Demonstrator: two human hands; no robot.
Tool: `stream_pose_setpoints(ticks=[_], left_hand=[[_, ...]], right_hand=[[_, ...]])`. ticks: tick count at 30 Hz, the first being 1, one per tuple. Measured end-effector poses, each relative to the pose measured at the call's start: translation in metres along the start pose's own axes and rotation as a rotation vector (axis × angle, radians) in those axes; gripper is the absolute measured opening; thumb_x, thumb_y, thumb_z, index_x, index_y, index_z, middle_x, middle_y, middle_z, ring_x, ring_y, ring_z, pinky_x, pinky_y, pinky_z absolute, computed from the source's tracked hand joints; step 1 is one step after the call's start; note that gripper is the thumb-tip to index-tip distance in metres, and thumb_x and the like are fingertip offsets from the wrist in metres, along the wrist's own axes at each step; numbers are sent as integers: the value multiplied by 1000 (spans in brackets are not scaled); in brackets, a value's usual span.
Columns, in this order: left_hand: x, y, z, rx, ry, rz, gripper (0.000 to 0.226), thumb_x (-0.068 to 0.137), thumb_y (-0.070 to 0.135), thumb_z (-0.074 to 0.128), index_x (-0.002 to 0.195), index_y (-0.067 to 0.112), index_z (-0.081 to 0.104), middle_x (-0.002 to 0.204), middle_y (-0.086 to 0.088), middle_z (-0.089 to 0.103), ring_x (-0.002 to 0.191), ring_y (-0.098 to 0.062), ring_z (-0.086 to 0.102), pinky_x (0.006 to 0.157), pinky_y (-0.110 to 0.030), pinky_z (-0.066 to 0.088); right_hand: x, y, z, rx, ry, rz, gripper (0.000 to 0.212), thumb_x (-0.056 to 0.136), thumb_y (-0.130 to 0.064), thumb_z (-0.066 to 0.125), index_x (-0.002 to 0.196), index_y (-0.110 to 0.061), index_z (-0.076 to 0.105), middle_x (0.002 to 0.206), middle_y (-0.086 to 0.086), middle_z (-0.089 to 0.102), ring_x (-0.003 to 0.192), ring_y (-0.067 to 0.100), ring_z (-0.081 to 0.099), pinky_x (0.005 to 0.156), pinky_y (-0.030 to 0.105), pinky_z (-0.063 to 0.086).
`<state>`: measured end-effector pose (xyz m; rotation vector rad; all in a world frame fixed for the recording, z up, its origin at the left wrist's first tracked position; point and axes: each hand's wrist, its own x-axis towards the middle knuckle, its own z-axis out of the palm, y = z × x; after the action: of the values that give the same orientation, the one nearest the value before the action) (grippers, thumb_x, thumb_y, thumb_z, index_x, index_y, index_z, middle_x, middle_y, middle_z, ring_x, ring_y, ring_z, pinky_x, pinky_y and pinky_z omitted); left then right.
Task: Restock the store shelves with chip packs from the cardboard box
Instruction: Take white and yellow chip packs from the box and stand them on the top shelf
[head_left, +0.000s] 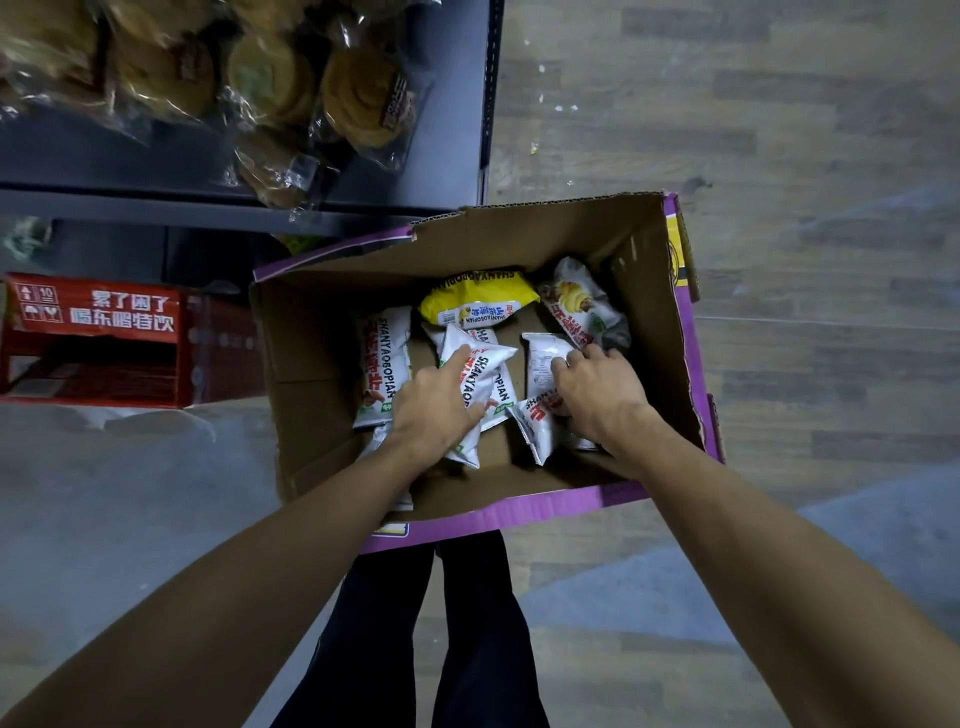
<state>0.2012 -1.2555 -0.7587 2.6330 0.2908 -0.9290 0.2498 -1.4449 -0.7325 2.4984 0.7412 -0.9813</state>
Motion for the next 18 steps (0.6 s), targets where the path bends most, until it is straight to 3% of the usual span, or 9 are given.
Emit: stream_pose_setpoints(ticks=[4, 10, 12, 15, 18], left_hand=[[-8, -11, -1, -55, 55, 1, 75, 84, 45, 63, 149, 31, 28, 116, -14, 60, 106, -36, 58, 81, -43, 50], [-5, -9, 5, -130, 69, -21, 74, 83, 45, 64, 147, 32, 30, 115, -14, 59, 105, -37, 59, 81, -43, 50], [-5, -7, 7, -119, 60, -28, 74, 83, 46, 64, 147, 31, 30, 116, -14, 58, 105, -36, 58, 79, -42, 48], [-5, -2, 9, -127, 57, -37, 74, 85, 47, 64, 148, 31, 29, 118, -15, 55, 106, -37, 57, 80, -42, 48], [-4, 5, 11, -180, 39, -40, 80, 83, 49, 67, 149, 30, 27, 120, -16, 51, 110, -38, 54, 83, -41, 47]], right_hand=[[-10, -1, 5, 117, -45, 34, 55, 84, -30, 70, 128, -15, 41, 127, 5, 56, 120, 27, 49, 81, 35, 49], [-17, 6, 4, 375, 35, 67, 32, 95, -25, 55, 123, -14, 44, 121, 9, 60, 106, 33, 60, 72, 36, 44], [-18, 9, -1, 489, 111, 171, 36, 95, -31, 55, 123, -12, 42, 118, 13, 60, 101, 36, 62, 68, 36, 41], [-16, 6, -5, 521, 226, 331, 41, 98, -30, 52, 129, -10, 35, 119, 16, 59, 101, 35, 63, 70, 39, 48], [-13, -5, -4, 629, 199, 373, 51, 97, -37, 53, 135, -11, 31, 127, 18, 48, 105, 37, 59, 73, 39, 48]])
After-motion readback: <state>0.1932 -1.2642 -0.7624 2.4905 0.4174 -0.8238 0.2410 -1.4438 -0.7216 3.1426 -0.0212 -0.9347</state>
